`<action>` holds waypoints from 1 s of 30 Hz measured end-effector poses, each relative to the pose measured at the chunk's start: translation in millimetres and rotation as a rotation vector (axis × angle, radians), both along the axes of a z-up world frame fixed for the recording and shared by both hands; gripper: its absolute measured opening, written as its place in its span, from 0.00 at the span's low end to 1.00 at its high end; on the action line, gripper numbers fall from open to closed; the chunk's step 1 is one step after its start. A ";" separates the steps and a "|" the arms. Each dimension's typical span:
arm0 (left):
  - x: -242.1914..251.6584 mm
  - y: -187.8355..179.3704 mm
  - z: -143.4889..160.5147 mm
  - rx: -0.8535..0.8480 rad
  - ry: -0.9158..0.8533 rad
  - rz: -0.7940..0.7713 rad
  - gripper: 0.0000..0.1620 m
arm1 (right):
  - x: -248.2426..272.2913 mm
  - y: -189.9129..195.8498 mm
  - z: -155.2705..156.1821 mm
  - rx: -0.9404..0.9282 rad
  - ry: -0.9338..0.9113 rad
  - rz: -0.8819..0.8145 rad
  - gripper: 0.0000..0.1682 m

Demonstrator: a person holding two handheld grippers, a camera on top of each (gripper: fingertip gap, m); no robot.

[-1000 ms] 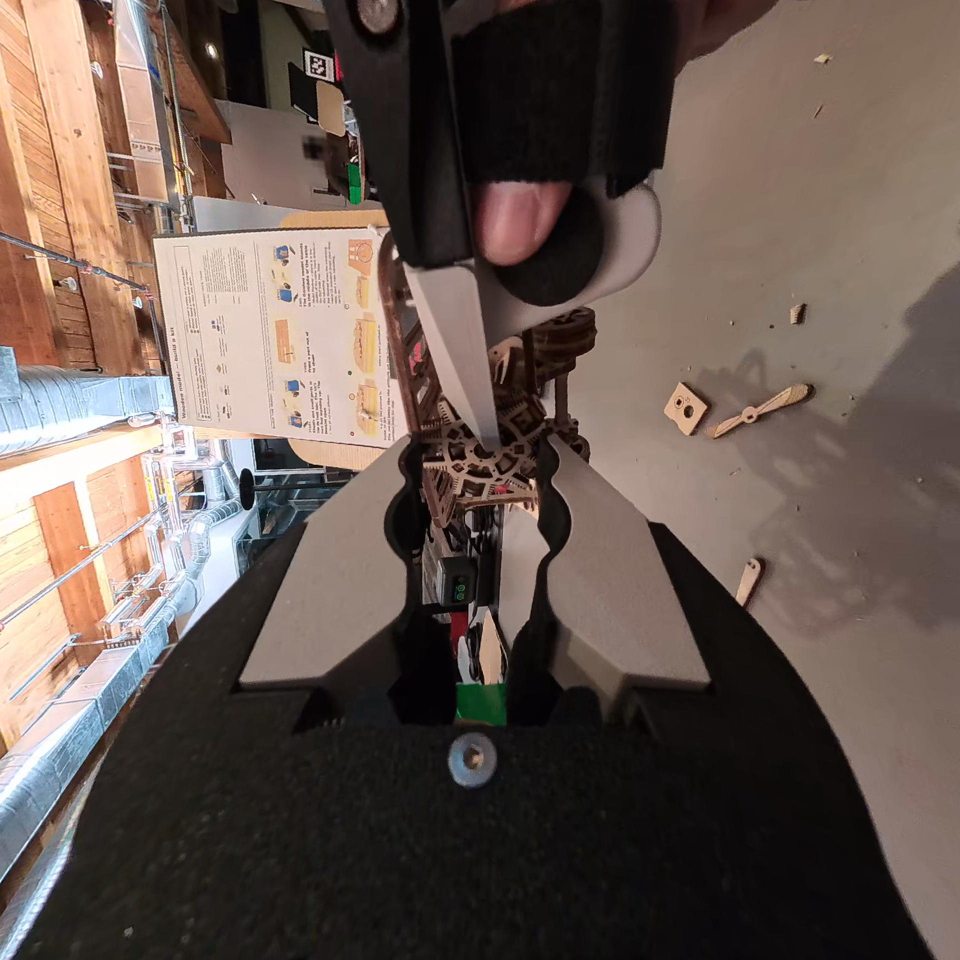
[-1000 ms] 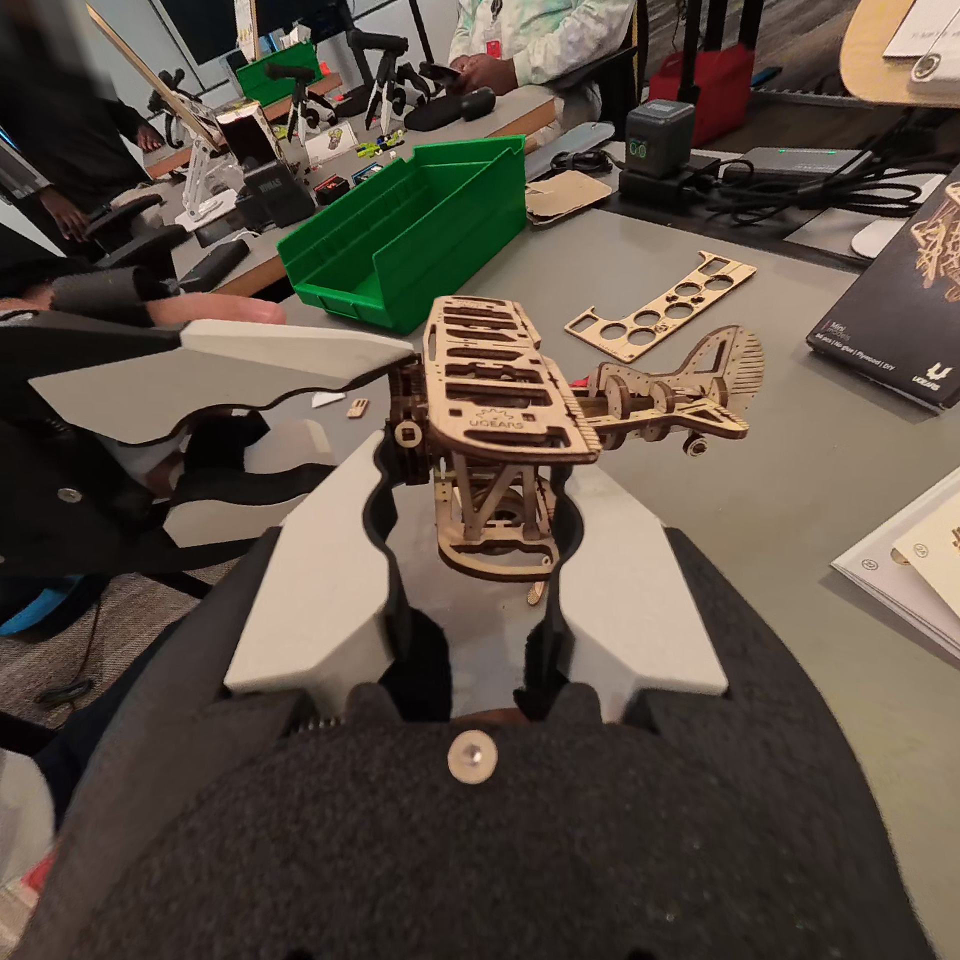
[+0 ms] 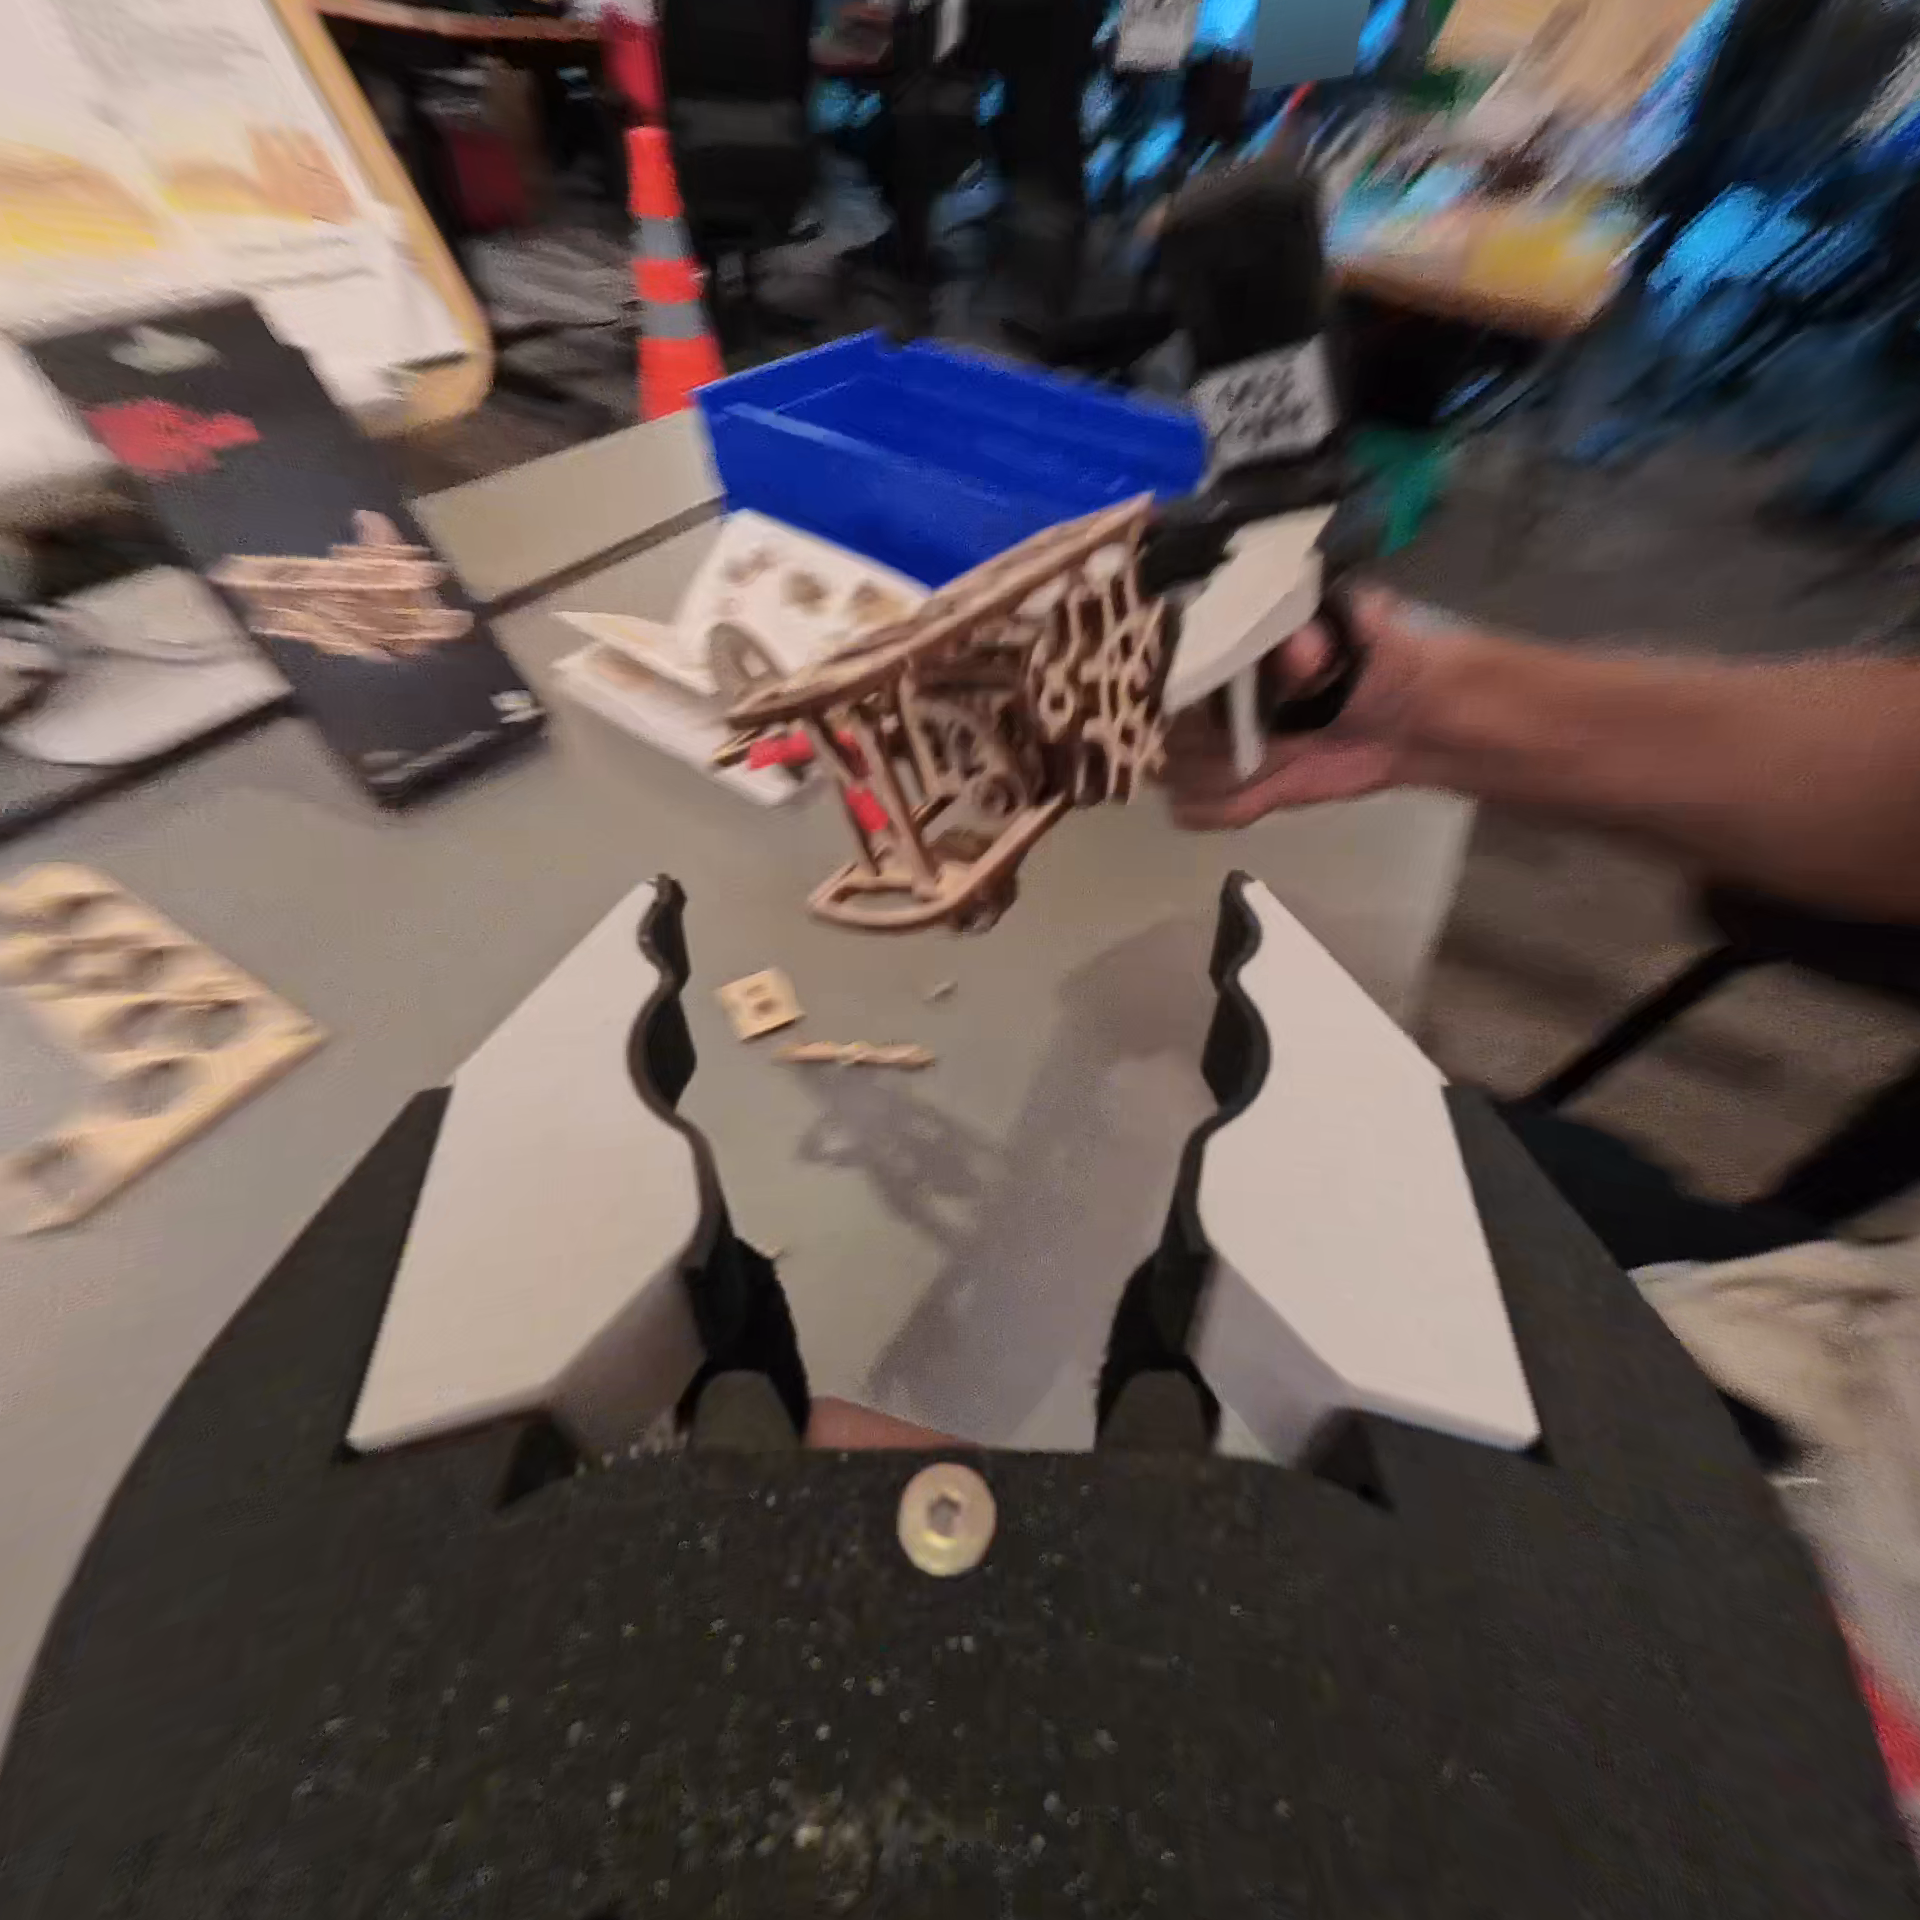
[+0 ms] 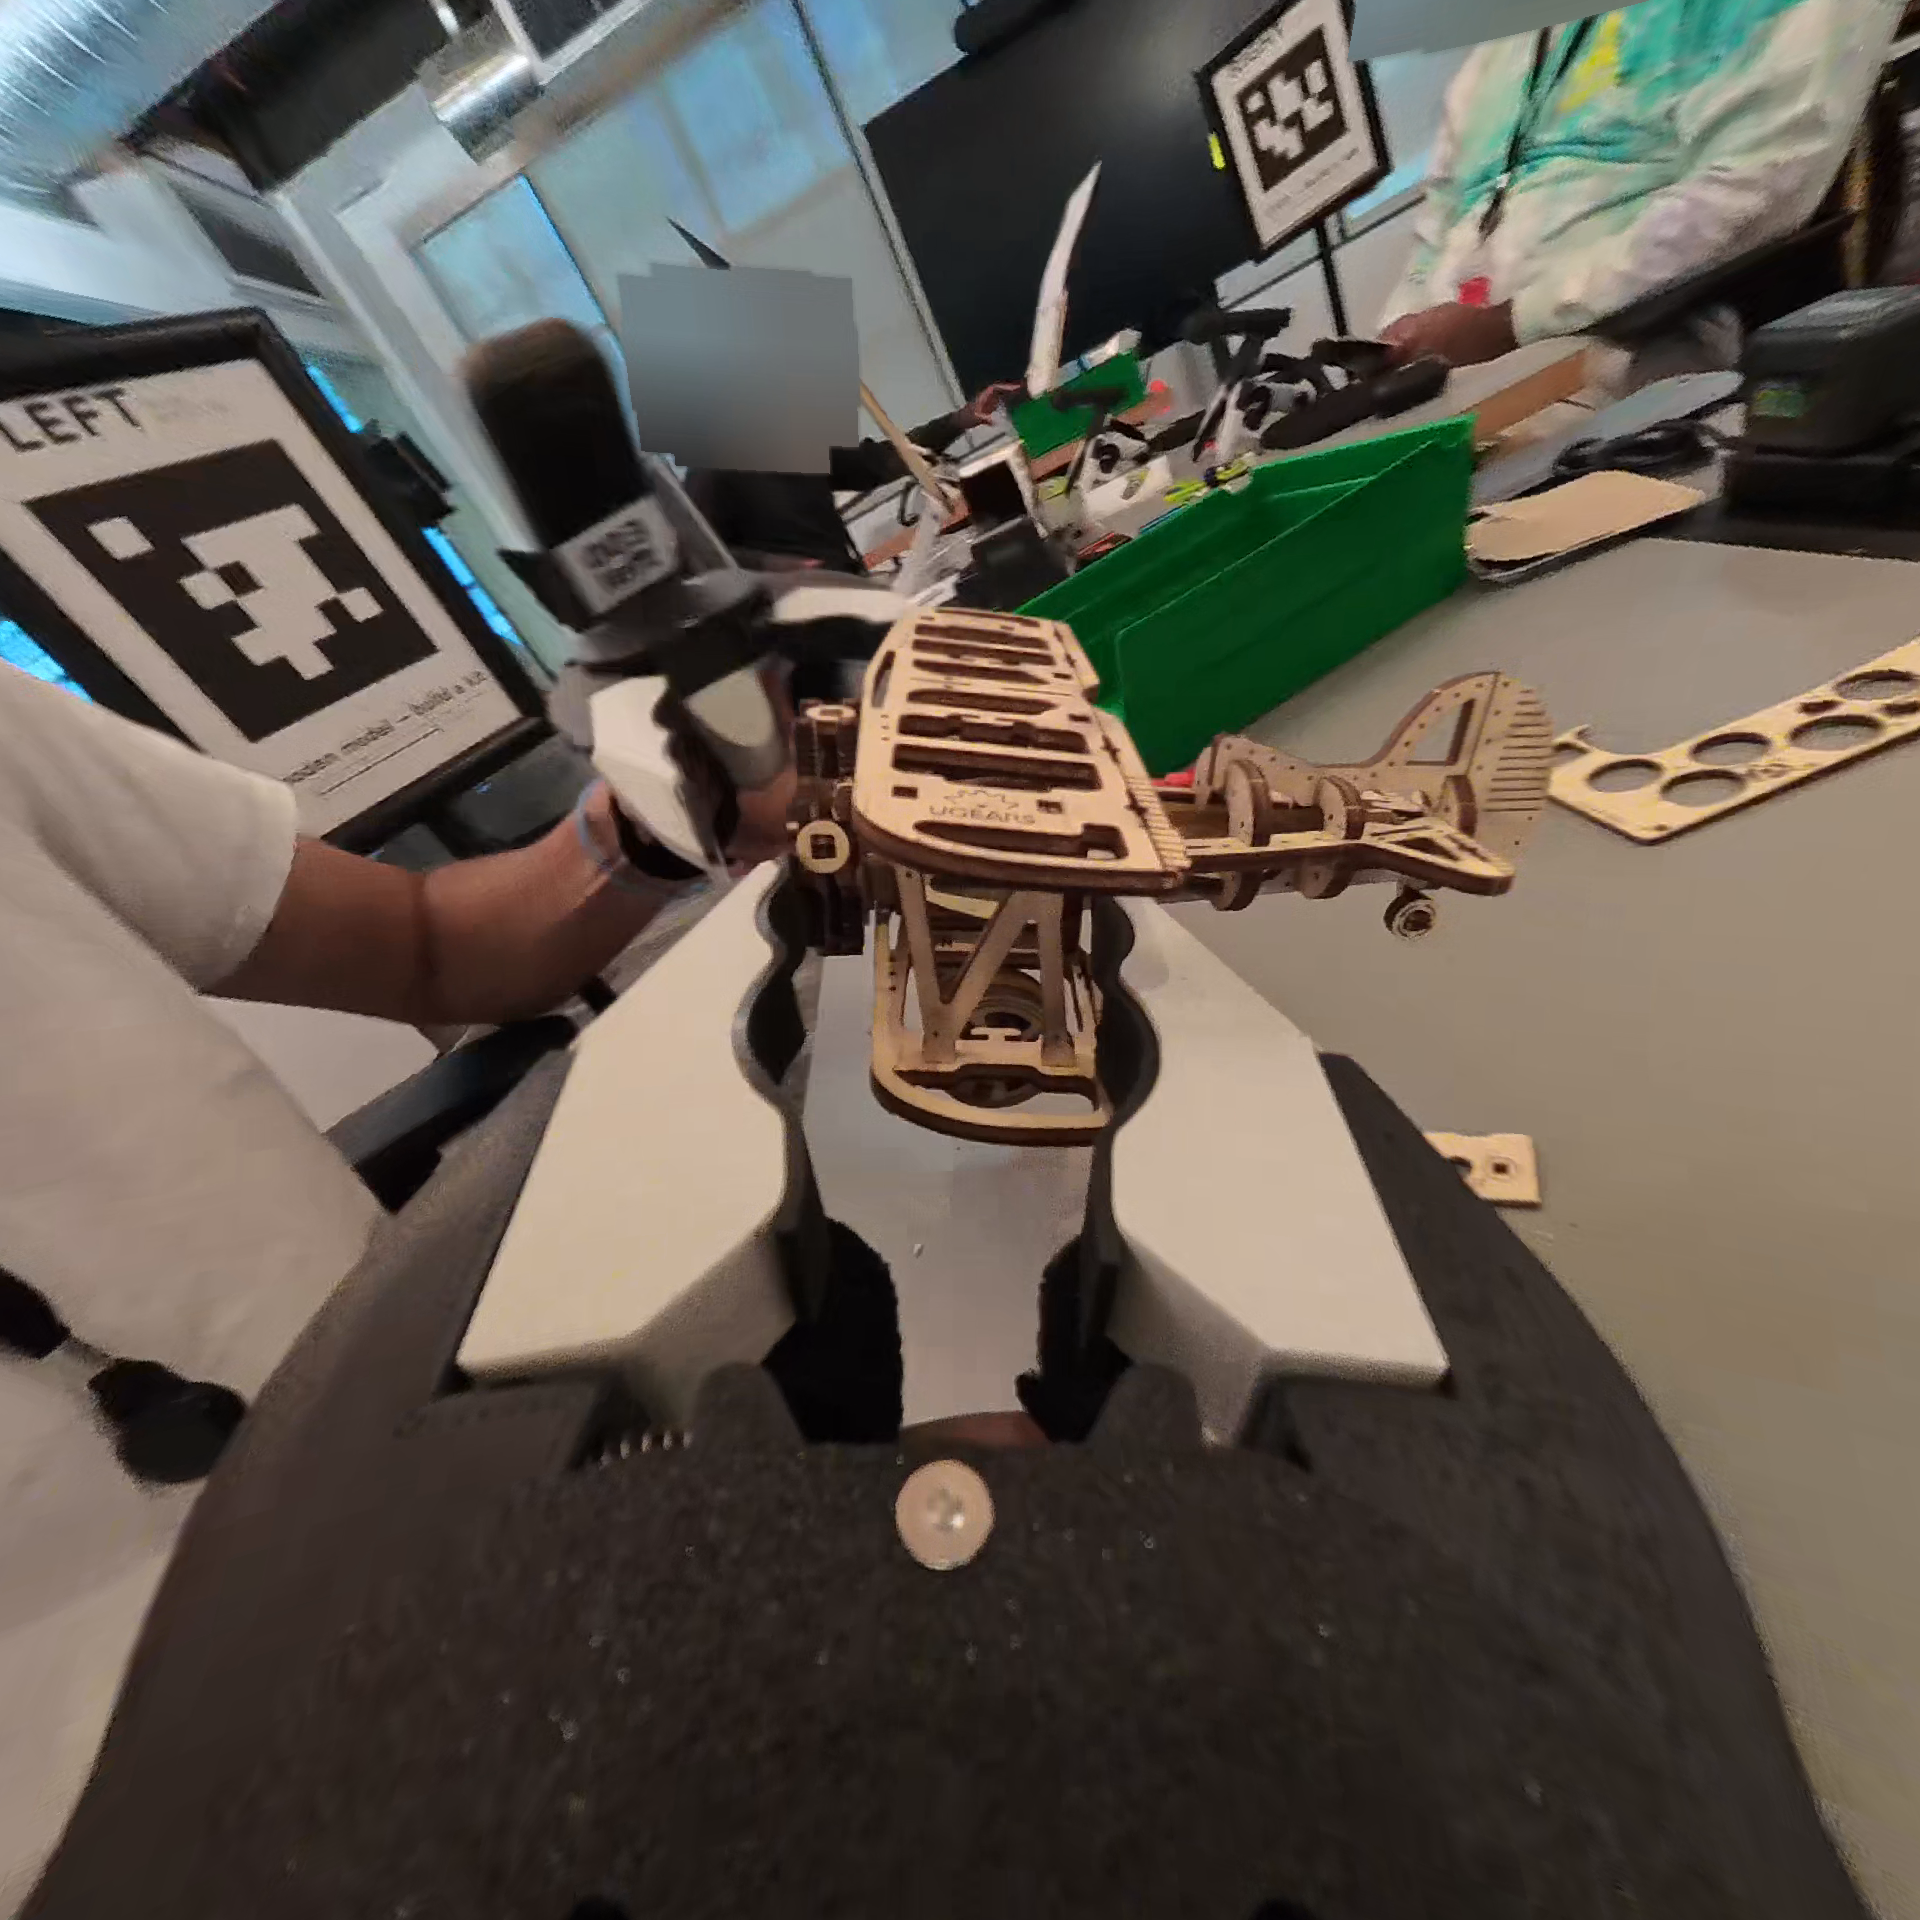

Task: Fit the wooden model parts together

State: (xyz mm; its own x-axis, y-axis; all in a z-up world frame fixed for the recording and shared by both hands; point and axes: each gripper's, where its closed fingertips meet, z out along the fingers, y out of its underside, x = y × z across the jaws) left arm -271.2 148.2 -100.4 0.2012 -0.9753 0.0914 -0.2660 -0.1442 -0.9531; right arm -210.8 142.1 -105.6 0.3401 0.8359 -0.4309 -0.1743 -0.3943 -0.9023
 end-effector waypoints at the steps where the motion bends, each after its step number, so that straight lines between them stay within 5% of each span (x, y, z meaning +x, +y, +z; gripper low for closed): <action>1: 4.6 -3.5 5.1 -0.086 -0.074 -0.049 0.65 | -2.2 -2.0 -2.0 0.007 -0.007 0.019 0.31; 3: 11.4 -9.8 10.1 -0.210 -0.141 -0.138 0.66 | -6.3 -5.6 -5.9 0.038 -0.038 0.037 0.31; 8: 20.0 -23.6 1.2 -0.174 -0.083 -0.272 0.51 | -14.6 -15.5 -4.2 0.071 -0.049 0.097 0.30; 20: 19.6 -24.3 -9.9 -0.209 -0.062 -0.263 0.36 | -27.3 -24.0 -9.1 0.025 0.007 0.200 0.30; 25: 19.2 -22.0 -16.2 -0.233 -0.075 -0.236 0.38 | -30.2 -23.1 -16.0 0.020 -0.021 0.188 0.30; 27: 19.1 -18.3 -16.3 -0.245 -0.075 -0.215 0.47 | -30.3 -26.4 -12.0 0.017 -0.002 0.216 0.30; 30: 17.9 -20.4 -12.2 -0.225 -0.093 -0.227 0.39 | -31.3 -23.5 -11.1 0.033 -0.020 0.199 0.30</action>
State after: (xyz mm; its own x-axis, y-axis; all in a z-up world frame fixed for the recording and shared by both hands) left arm -253.3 127.8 -112.7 -0.0381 -0.9476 0.3172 -0.2286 -0.3008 -0.9259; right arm -242.1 118.6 -116.7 0.1749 0.9011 -0.3969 -0.0773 -0.3893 -0.9179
